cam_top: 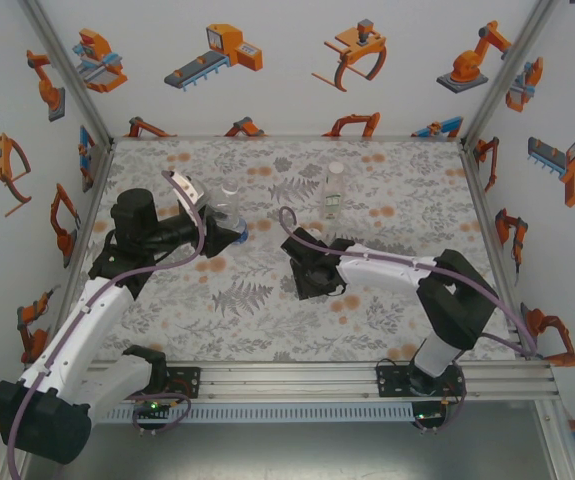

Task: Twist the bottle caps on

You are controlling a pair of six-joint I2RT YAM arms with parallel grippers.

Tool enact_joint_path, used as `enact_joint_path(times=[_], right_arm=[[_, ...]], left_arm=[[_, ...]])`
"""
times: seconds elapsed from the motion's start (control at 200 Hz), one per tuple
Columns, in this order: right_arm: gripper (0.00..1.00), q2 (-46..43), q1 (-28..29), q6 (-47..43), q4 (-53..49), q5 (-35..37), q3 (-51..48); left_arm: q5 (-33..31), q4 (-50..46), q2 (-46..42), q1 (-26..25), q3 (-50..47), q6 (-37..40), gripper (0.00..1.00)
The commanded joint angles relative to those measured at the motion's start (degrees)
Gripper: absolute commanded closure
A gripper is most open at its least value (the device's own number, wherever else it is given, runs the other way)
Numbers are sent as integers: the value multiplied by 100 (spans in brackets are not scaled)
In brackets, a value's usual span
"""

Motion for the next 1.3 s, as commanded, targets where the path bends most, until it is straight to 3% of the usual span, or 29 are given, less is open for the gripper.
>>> enact_joint_path(times=[0.0,1.297], right_arm=[[57,66,53,60,-1,-11,18],[59,-86,55,32,-53,-64,264]], left_arm=[[100,30,-5,26,105,15,88],[91,31,-1,24,110,11,87]])
